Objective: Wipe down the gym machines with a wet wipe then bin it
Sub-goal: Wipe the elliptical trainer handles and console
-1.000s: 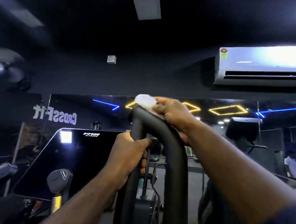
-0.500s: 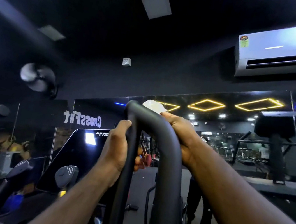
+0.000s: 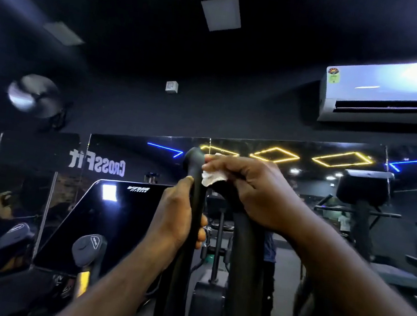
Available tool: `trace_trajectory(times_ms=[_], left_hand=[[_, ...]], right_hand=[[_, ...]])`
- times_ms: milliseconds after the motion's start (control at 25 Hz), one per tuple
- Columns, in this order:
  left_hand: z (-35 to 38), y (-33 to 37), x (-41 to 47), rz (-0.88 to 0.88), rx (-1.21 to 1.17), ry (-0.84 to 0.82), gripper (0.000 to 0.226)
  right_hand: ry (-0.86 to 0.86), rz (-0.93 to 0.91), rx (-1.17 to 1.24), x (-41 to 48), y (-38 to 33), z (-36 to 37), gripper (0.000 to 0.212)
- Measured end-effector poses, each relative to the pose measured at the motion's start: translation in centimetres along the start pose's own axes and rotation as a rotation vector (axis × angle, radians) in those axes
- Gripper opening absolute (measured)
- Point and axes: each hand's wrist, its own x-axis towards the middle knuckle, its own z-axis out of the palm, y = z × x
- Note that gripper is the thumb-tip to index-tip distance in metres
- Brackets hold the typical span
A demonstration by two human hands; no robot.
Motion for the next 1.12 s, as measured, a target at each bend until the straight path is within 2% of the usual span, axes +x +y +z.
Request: trace_trajectory(times_ms=[200, 320, 400, 480, 600, 760, 840, 960, 1040, 1120], left_hand=[[-0.2, -0.2, -0.3, 0.069, 0.062, -0.035, 0.053], [-0.4, 0.1, -0.6, 0.085, 0.077, -0.046, 0.053], [-0.3, 0.5, -0.7, 0.071, 0.055, -0.07, 0.057], [-0.4, 0.7, -1.0, 0.078, 0.037, -0.084, 0.062], [-0.3, 0.6, -0.7, 0.093, 0.065, -0.064, 0.061], [-0.4, -0.2, 0.0, 0.156, 0.152, 0.013, 0.065], [-0.5, 0.1, -0.2, 0.201, 0.228, 0.041, 0.068], [-0.9, 0.1, -0.2, 0.262, 0.393, 0.091, 0.082], [-0.9, 0.2, -0.9, 0.272, 0.514, 0.118, 0.077], [-0.9, 0.2, -1.4, 0.289, 0.571, 0.149, 0.079]], right_hand=[[-0.033, -0.103, -0.271, -8.7, -2.1, -0.3, 0.041], [0.018, -0.197, -0.454, -6.3, -3.4, 0.0, 0.047], [-0.005, -0.148, -0.465, -1.2, -3.6, 1.1, 0.049], [-0.103, -0.079, -0.489, 1.8, -3.5, 1.8, 0.05], [-0.125, 0.026, -0.642, -2.5, -4.2, 1.4, 0.06], [-0.242, -0.065, -0.881, -9.2, -7.1, 0.2, 0.06], [-0.226, -0.089, -0.907, -6.8, -6.8, 0.0, 0.05], [-0.169, -0.032, -0.936, -4.7, -7.2, 1.3, 0.035], [-0.131, -0.005, -0.995, -7.7, -7.8, 2.0, 0.044], [-0.149, 0.047, -0.89, -12.0, -9.4, 3.0, 0.058]])
